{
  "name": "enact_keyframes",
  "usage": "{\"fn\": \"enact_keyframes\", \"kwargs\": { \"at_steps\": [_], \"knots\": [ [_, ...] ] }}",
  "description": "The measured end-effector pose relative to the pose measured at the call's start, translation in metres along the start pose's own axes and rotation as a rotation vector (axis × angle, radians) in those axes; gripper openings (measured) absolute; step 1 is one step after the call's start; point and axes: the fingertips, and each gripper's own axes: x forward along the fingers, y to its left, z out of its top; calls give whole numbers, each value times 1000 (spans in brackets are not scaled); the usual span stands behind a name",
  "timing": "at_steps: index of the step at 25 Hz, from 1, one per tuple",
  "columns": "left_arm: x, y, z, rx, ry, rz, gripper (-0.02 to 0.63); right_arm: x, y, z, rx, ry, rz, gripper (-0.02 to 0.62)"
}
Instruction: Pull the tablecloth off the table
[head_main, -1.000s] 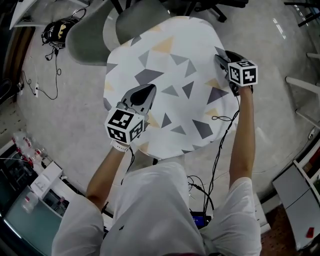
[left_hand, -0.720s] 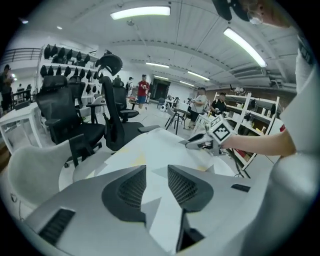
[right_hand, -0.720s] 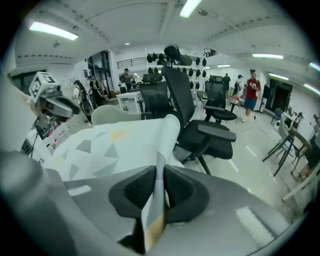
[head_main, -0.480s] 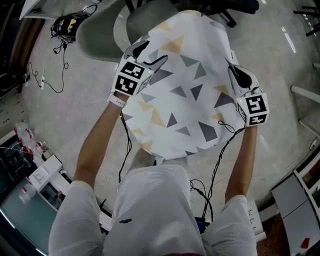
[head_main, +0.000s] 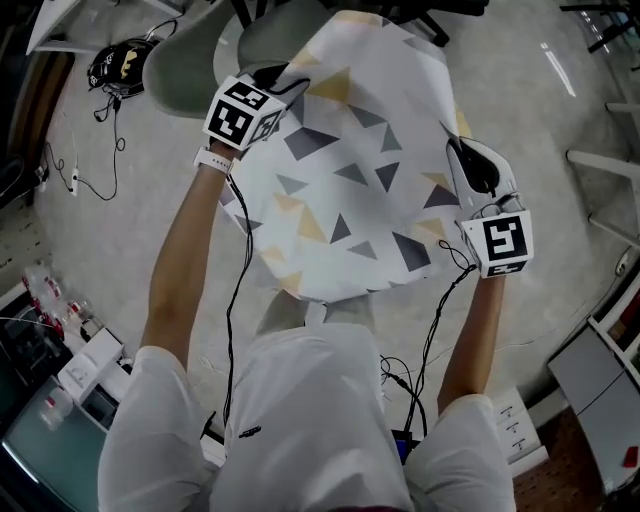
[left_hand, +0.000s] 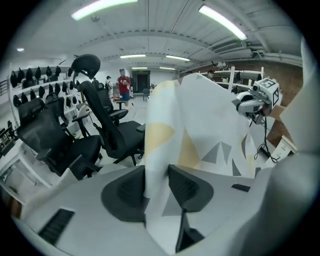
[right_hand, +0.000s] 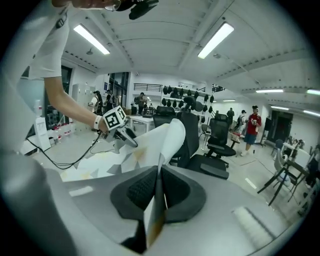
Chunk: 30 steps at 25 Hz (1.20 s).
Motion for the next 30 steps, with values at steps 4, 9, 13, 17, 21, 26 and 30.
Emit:
{"fn": "enact_keyframes", "kwargs": {
  "at_steps": [4, 9, 13, 17, 21, 26, 30],
  "knots": [
    [-47, -30, -4, -45, -78, 62, 61, -24, 20, 23, -18, 5, -113, 31],
    [-144, -77, -4, -61, -190, 144, 38, -81, 65, 55, -37, -26, -244, 31],
    [-249, -111, -18, -65, -278, 171, 34, -134, 133, 93, -55, -87, -332, 34],
    [-334, -132, -27, -69, -341, 184, 34, -178, 187, 129, -55, -136, -376, 38],
    [-408, -165, -45, -65, -381, 174, 34, -226, 240, 152, -44, -181, -410, 44],
    [-461, -217, -79, -81, -425, 176, 34, -281, 300, 140, 22, -222, -426, 54],
    [-478, -253, -99, -88, -428, 208, 35, -309, 323, 114, 113, -244, -426, 60]
  ]
}}
